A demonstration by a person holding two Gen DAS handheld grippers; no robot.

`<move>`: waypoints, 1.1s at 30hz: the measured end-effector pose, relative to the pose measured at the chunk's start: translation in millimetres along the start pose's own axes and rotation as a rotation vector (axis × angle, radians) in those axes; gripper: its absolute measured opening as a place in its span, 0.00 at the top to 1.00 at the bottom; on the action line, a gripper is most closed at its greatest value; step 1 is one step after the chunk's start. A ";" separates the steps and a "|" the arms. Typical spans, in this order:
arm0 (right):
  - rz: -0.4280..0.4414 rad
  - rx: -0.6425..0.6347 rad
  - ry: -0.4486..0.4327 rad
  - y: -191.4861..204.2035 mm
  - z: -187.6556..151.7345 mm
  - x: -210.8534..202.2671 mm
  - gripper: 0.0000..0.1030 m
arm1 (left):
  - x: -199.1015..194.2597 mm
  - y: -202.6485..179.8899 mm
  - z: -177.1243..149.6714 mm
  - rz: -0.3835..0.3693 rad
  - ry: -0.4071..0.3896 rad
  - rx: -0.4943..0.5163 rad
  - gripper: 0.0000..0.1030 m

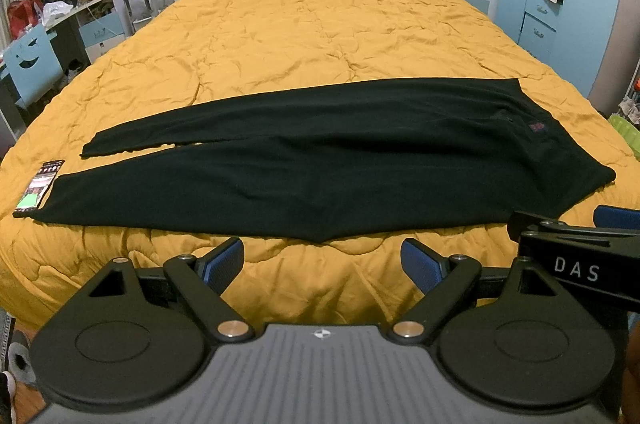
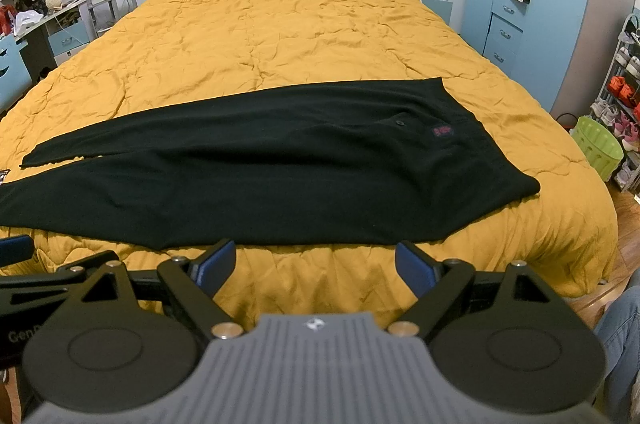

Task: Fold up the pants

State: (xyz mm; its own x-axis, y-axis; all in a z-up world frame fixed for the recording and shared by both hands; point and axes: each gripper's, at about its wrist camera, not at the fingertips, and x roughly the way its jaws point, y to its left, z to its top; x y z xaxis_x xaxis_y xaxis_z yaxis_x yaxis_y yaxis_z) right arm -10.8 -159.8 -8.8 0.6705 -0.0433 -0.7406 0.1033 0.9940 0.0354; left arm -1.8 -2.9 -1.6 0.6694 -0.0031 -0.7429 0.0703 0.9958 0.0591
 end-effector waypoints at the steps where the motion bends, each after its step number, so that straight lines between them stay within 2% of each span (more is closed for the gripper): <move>1: 0.000 0.000 0.000 0.1 0.0 0.0 0.19 | -0.5 -4.6 1.2 0.000 -0.001 0.003 0.00; 6: -0.002 -0.003 -0.004 0.1 1.2 -0.6 0.19 | 1.2 -8.0 1.6 -0.005 -0.002 0.005 0.00; 9: 0.007 0.003 -0.045 -8.2 6.6 0.4 0.19 | 10.5 -0.4 4.2 -0.007 -0.002 -0.018 0.00; 13: 0.007 0.017 -0.095 -34.6 8.1 18.6 0.19 | 26.2 16.2 7.6 -0.011 -0.014 -0.055 0.01; 17: -0.017 -0.008 -0.084 -69.4 4.3 53.0 0.19 | 42.9 47.0 8.2 -0.011 0.003 -0.103 0.09; 22: -0.058 0.071 -0.070 -129.3 2.7 85.0 0.19 | 59.9 101.4 4.7 -0.021 0.010 -0.232 0.11; 27: -0.087 0.201 -0.066 -182.8 2.7 107.4 0.20 | 82.5 156.0 -2.8 0.019 0.038 -0.378 0.17; 31: -0.073 0.332 -0.060 -215.2 4.3 133.1 0.20 | 99.3 194.7 -10.7 0.045 0.059 -0.511 0.18; 33: -0.055 0.375 -0.059 -226.3 7.6 147.2 0.29 | 105.5 210.4 -15.9 0.035 0.063 -0.574 0.21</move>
State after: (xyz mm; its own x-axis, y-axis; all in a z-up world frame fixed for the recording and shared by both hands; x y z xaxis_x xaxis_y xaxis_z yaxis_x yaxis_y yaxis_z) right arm 70.1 -391.9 -120.7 0.6962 -0.1124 -0.7090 0.3949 0.8848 0.2474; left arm 71.8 207.7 -78.1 0.6178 0.0188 -0.7861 -0.3752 0.8856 -0.2736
